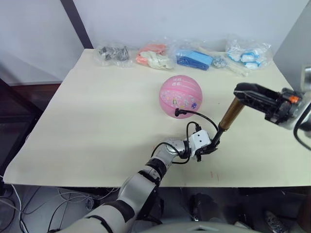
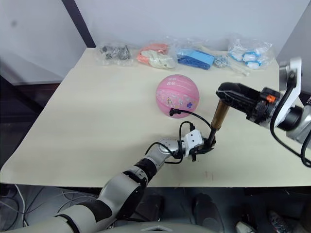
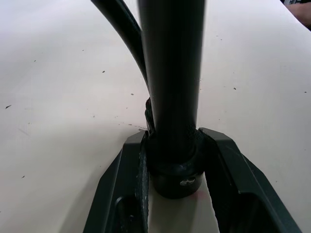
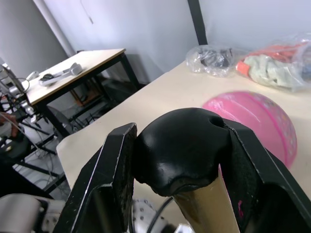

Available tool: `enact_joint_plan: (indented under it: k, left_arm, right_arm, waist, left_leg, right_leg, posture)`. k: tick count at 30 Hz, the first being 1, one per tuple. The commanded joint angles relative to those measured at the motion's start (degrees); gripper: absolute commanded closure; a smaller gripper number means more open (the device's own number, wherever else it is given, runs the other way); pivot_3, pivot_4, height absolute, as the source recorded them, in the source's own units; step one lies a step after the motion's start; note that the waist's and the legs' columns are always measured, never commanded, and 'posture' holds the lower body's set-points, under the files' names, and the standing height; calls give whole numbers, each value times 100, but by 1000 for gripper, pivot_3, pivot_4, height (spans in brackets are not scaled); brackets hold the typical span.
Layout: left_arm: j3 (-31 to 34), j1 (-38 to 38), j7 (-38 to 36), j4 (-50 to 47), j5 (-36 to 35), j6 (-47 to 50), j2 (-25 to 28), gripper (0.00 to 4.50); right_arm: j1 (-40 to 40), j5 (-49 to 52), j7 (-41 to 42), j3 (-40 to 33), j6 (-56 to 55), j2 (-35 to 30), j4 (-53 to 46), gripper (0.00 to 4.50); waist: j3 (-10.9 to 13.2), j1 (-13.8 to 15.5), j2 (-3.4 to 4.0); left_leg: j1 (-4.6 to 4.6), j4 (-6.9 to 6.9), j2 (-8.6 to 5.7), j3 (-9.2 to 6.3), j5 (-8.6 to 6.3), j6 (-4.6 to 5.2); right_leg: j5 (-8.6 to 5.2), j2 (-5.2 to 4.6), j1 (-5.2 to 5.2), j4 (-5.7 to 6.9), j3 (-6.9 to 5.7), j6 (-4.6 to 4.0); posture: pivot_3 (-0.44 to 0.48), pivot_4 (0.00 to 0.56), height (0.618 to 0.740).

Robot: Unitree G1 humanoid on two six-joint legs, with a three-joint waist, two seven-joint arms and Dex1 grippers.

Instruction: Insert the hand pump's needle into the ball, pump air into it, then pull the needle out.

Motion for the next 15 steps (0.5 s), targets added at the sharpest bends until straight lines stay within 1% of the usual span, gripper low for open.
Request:
enact_joint_plan:
  k: [1,2,4,8,15]
  left_arm:
    - [-154,285,-114,423,262,301,136,3396]
    - [-160,294,-119,418,265,296,140,3396]
    - [-163,305,-126,409,263,293,142,3396]
    - [-157,312,-133,399,256,295,140,3396]
    - [-160,309,-124,403,258,299,120,3396]
  right_arm:
    - [334,-973,94,591,-60,137,130,2562]
    - [352,-1148,140,718,-146,222,174,2562]
    - [410,-1442,243,933,-276,374,279,2562]
    - [608,-2090,501,1389,-527,622,573,2562]
    - [767,-2861,832,2009,-710,1090,1104,2562]
  waist:
    - [-1,-7,0]
    - [-6,-8,3]
    - [-19,-11,6]
    - [-37,0,-11]
    - [-58,2,-13]
  left_leg:
    - [13,-2,1,2,0,0]
    - [36,-11,3,5,-1,-1]
    - [43,-16,6,6,-1,-1]
    - [42,-21,6,1,-1,-2]
    - [46,-21,5,1,-1,-2]
  right_leg:
    - [-1,0,11,0,2,1]
    - [-2,0,24,-1,6,2]
    - [-3,3,25,-1,7,1]
    - [-4,9,24,-3,3,-2]
    - [-4,8,25,-3,3,-3]
  posture:
    - [0,150,740]
    - [0,150,740]
    - [0,150,740]
    - [0,150,740]
    - [0,150,740]
